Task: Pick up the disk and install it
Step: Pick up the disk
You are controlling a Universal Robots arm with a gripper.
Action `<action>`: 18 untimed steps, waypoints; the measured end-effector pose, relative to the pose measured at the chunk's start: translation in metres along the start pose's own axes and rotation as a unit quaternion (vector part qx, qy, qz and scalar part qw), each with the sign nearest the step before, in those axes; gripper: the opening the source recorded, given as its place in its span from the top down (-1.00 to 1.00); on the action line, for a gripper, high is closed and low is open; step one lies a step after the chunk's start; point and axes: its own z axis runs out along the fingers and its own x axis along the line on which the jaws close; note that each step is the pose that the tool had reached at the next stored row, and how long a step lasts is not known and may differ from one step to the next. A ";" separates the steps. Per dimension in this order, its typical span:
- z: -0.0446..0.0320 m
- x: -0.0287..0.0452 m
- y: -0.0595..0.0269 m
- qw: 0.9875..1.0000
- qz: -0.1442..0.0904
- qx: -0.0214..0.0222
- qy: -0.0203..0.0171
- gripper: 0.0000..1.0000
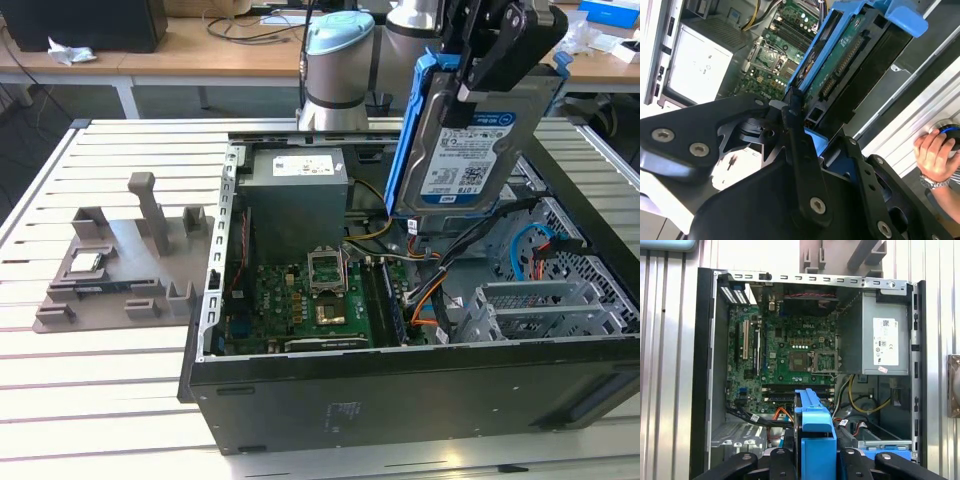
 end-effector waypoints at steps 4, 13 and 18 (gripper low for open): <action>0.0000 0.0046 0.0001 1.000 0.000 0.000 0.000 0.27; 0.0000 0.0150 0.0003 1.000 0.000 0.000 0.000 0.27; 0.0000 0.0288 0.0006 1.000 0.000 0.000 0.000 0.27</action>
